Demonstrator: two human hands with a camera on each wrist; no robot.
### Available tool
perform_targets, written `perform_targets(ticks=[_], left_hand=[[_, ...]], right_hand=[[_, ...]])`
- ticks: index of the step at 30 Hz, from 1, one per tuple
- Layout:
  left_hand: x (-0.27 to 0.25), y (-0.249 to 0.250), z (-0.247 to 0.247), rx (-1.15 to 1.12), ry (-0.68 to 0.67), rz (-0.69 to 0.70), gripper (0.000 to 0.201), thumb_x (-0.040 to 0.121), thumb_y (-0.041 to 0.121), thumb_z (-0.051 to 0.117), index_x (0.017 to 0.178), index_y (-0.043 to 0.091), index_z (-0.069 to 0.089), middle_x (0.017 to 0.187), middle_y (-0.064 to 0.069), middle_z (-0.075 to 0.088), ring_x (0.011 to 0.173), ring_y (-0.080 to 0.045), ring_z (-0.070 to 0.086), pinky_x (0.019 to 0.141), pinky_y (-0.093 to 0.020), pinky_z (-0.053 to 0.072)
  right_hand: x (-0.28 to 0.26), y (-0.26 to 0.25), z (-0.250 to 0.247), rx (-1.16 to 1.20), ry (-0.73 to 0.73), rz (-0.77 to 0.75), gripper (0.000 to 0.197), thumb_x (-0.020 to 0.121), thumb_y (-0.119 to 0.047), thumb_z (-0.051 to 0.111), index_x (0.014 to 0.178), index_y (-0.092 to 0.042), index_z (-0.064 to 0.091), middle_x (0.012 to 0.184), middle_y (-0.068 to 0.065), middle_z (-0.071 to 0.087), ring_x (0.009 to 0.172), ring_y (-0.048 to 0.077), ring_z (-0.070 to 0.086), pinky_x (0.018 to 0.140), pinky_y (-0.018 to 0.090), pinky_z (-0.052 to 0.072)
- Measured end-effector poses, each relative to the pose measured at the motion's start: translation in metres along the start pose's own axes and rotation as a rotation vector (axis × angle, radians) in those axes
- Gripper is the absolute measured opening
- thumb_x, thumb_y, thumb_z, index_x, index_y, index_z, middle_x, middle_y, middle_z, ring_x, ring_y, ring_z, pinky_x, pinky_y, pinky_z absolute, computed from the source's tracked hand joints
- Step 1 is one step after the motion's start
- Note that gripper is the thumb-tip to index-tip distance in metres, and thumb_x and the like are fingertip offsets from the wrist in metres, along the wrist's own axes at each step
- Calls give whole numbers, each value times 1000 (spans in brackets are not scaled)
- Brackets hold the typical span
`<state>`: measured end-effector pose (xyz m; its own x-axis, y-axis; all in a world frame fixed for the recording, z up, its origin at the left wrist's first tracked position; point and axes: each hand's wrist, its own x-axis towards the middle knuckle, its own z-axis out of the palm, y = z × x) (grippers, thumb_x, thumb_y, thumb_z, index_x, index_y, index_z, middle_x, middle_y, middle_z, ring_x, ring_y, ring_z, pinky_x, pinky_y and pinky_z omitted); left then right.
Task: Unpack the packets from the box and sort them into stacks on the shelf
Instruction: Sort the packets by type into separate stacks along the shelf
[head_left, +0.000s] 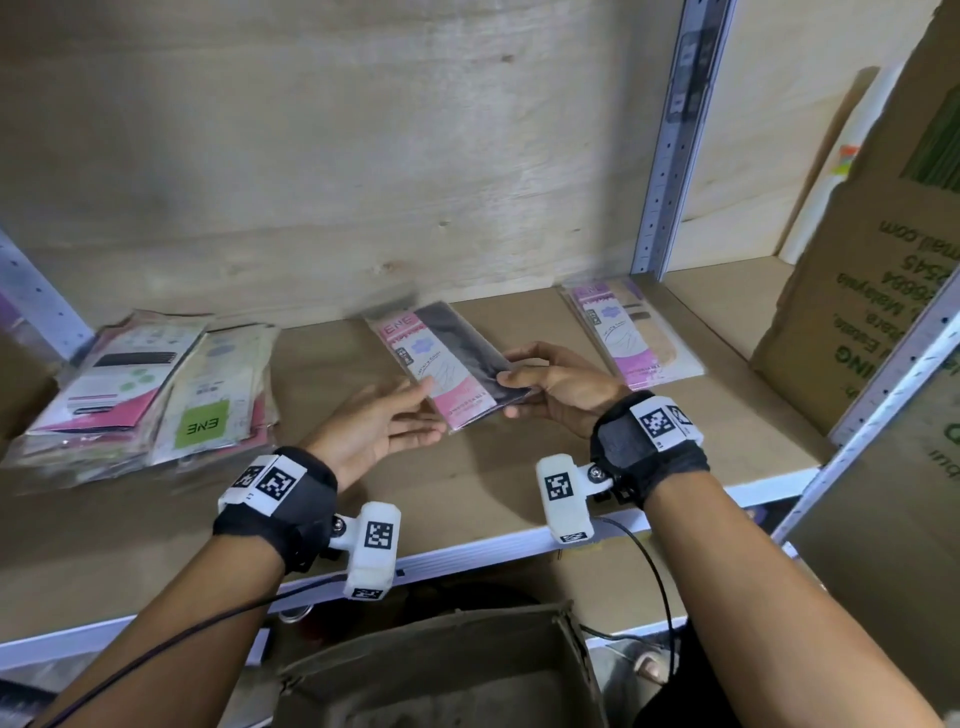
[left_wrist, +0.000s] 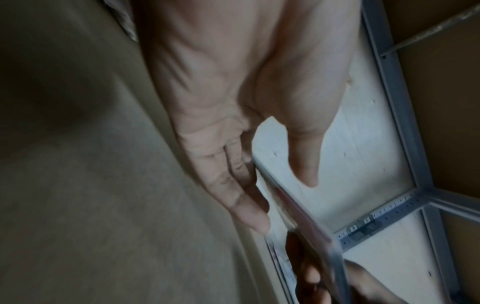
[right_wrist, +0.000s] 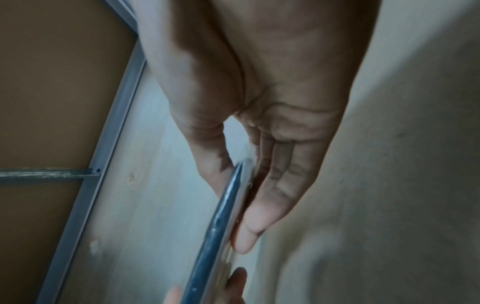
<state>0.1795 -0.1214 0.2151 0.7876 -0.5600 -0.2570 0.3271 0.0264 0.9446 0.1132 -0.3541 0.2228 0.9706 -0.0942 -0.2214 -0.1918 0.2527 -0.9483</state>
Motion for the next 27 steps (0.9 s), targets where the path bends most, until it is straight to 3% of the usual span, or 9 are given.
perform_targets(ticks=[5, 9, 14, 19, 23, 27], left_hand=[[0, -9, 8, 97, 57, 60, 36, 87, 6, 71, 122, 0, 63, 111, -14, 75, 93, -23, 75, 73, -28, 61], [3, -9, 13, 145, 124, 58, 40, 84, 4, 75, 122, 0, 63, 107, -12, 76, 87, -20, 76, 68, -25, 60], [12, -6, 26, 213, 174, 41, 42, 81, 2, 77, 121, 0, 63, 104, -13, 76, 81, -19, 77, 64, -23, 60], [31, 9, 51, 345, 184, 34, 40, 81, 3, 78, 118, 1, 64, 100, -13, 75, 70, -12, 74, 59, -20, 59], [49, 17, 70, 426, 194, 8, 50, 81, 2, 79, 125, -5, 59, 112, -21, 71, 75, -18, 72, 55, -19, 59], [61, 18, 86, 440, 171, -52, 31, 82, -5, 75, 110, -6, 62, 115, -28, 69, 80, -27, 71, 55, -22, 60]], right_hand=[[-4, -1, 1, -190, 8, 49, 40, 80, 0, 76, 115, -3, 57, 100, 15, 72, 70, 24, 73, 55, 29, 60], [-8, -6, -4, -364, -10, 101, 41, 80, -4, 78, 113, 1, 56, 98, 25, 73, 66, 26, 72, 52, 25, 58], [-6, -11, -16, -620, 85, 95, 30, 74, -18, 85, 97, -6, 69, 76, 8, 71, 54, 16, 59, 56, 25, 52], [-1, -15, -28, -643, 229, 68, 20, 77, -16, 83, 78, -17, 63, 88, 10, 71, 63, 18, 58, 72, 33, 55], [-2, -17, -35, -715, 333, 53, 23, 76, -22, 83, 88, -14, 65, 98, 8, 70, 89, 21, 67, 86, 37, 58], [-2, -19, -39, -740, 379, 75, 31, 73, -23, 83, 95, -8, 68, 105, 8, 69, 101, 23, 65, 95, 37, 54]])
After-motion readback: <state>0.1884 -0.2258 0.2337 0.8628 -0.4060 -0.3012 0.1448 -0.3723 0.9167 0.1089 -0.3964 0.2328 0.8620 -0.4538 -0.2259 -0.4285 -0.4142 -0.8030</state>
